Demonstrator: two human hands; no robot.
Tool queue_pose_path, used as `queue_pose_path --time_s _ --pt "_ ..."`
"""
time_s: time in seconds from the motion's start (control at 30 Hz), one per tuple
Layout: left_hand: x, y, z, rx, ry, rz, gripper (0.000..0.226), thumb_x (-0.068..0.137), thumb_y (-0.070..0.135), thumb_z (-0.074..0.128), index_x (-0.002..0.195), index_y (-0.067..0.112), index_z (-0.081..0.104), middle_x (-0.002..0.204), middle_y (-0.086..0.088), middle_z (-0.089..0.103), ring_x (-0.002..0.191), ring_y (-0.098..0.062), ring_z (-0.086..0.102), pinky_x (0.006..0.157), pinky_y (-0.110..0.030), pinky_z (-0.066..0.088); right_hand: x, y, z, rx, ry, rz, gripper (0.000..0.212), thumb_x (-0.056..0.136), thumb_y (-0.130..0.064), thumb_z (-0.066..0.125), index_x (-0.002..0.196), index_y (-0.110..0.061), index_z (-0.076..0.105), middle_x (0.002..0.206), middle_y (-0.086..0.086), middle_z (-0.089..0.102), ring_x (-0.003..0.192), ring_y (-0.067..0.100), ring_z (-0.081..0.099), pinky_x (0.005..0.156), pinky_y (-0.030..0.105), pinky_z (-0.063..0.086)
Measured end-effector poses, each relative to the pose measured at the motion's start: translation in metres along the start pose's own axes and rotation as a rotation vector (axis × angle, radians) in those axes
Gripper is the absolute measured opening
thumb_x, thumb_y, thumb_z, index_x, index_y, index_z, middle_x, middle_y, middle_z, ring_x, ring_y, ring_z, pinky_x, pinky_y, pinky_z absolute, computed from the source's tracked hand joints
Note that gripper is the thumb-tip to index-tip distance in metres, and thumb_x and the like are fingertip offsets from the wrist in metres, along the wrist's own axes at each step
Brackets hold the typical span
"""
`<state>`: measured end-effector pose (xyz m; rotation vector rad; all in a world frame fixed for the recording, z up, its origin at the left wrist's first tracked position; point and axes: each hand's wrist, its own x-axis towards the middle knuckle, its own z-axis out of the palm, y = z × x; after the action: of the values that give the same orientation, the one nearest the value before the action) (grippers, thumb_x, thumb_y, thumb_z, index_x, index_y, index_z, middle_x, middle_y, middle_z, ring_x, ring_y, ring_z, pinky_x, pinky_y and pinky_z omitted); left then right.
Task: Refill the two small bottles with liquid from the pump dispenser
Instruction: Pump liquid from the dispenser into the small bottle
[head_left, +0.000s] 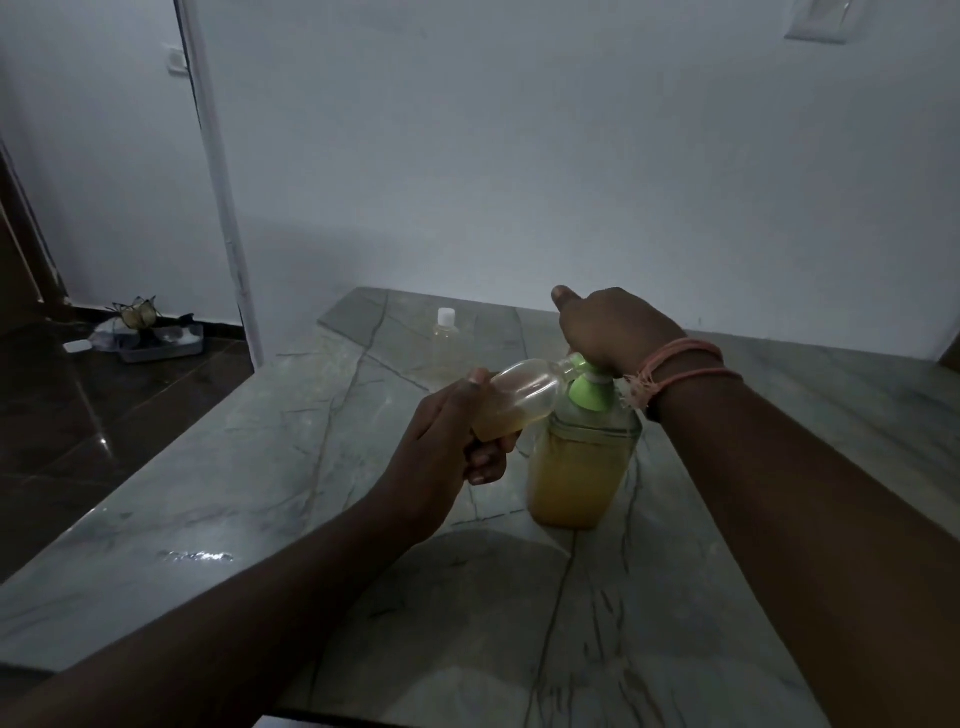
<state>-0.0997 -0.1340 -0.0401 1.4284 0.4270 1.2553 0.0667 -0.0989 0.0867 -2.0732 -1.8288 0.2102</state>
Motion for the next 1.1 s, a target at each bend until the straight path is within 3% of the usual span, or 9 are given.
queue_pose_path --time_s 0.07,0.17,0.23,0.4,0.57,0.7,0.83,1.0,1.1 --pt "-0.001 0.0 0.001 0.003 0.008 -0.002 0.05 0.105 0.042 0.04 0.119 -0.002 0.06 0.07 -0.009 0.054 0.05 -0.01 0.04 0.045 -0.021 0.037 -0.002 -0.002 -0.003 -0.016 -0.006 -0.001 0.039 0.1 -0.03 0.024 0.111 -0.029 0.061 0.131 0.018 0.052 0.113 0.036 0.053 0.088 0.038 0.041" --pt "-0.001 0.001 0.001 0.02 0.017 -0.006 0.046 0.105 0.04 0.038 0.119 0.003 0.061 0.07 -0.008 0.055 0.05 -0.01 0.041 0.045 -0.021 0.038 0.003 -0.002 -0.005 -0.015 0.016 0.007 0.047 0.098 -0.044 0.027 0.122 -0.02 0.059 0.13 0.017 0.055 0.113 0.034 0.054 0.089 0.037 0.041" --pt "-0.001 0.001 0.0 0.015 0.012 -0.01 0.049 0.105 0.04 0.038 0.121 -0.001 0.059 0.07 -0.008 0.055 0.05 -0.01 0.041 0.045 -0.022 0.038 0.005 0.0 -0.003 0.066 0.051 0.025 0.051 0.096 -0.052 0.029 0.11 -0.017 0.064 0.121 0.017 0.061 0.106 0.032 0.058 0.082 0.034 0.039" --pt "-0.001 0.002 0.0 0.01 -0.006 0.004 0.049 0.106 0.038 0.036 0.123 -0.002 0.06 0.068 -0.004 0.054 0.05 -0.011 0.039 0.045 -0.021 0.036 0.003 0.006 0.002 0.066 0.038 0.021 0.052 0.098 -0.045 0.028 0.114 -0.011 0.063 0.12 0.016 0.061 0.105 0.032 0.056 0.085 0.034 0.04" --pt "-0.004 0.004 0.003 0.032 -0.004 -0.002 0.05 0.106 0.037 0.035 0.12 -0.005 0.058 0.069 -0.003 0.054 0.052 -0.012 0.038 0.045 -0.023 0.034 0.003 -0.001 -0.006 -0.038 -0.009 0.024 0.052 0.098 -0.049 0.027 0.062 -0.013 0.039 0.078 0.01 0.05 0.063 0.022 0.046 0.066 0.028 0.036" --pt "-0.003 0.005 0.003 0.039 0.007 -0.015 0.05 0.106 0.037 0.034 0.122 -0.005 0.057 0.065 0.004 0.055 0.051 -0.01 0.039 0.045 -0.021 0.036 0.004 0.004 -0.004 -0.038 -0.008 -0.003 0.043 0.099 -0.037 0.029 0.082 -0.008 0.056 0.091 0.015 0.057 0.08 0.028 0.054 0.068 0.029 0.038" --pt "-0.001 0.004 0.002 0.012 0.008 -0.026 0.055 0.105 0.038 0.036 0.121 -0.011 0.054 0.063 0.002 0.053 0.049 -0.01 0.038 0.044 -0.021 0.035 0.005 0.005 0.002 -0.051 0.022 -0.011 0.045 0.096 -0.039 0.032 0.065 -0.012 0.049 0.071 0.006 0.052 0.064 0.018 0.048 0.055 0.028 0.031" --pt "-0.002 0.005 0.003 0.025 0.02 -0.027 0.05 0.105 0.041 0.038 0.121 -0.003 0.058 0.066 -0.001 0.055 0.049 -0.009 0.04 0.045 -0.021 0.037 0.01 0.001 -0.002 -0.099 0.03 -0.001 0.048 0.094 -0.047 0.036 0.061 -0.013 0.047 0.066 0.005 0.051 0.061 0.02 0.05 0.058 0.028 0.036" --pt "-0.002 0.005 0.002 0.028 0.019 -0.034 0.049 0.106 0.04 0.037 0.12 -0.003 0.057 0.068 -0.002 0.056 0.05 -0.009 0.041 0.045 -0.021 0.038 0.013 0.004 0.0 -0.006 0.086 0.019 0.047 0.09 -0.052 0.041 0.078 -0.009 0.057 0.081 0.008 0.059 0.08 0.026 0.057 0.07 0.03 0.04"
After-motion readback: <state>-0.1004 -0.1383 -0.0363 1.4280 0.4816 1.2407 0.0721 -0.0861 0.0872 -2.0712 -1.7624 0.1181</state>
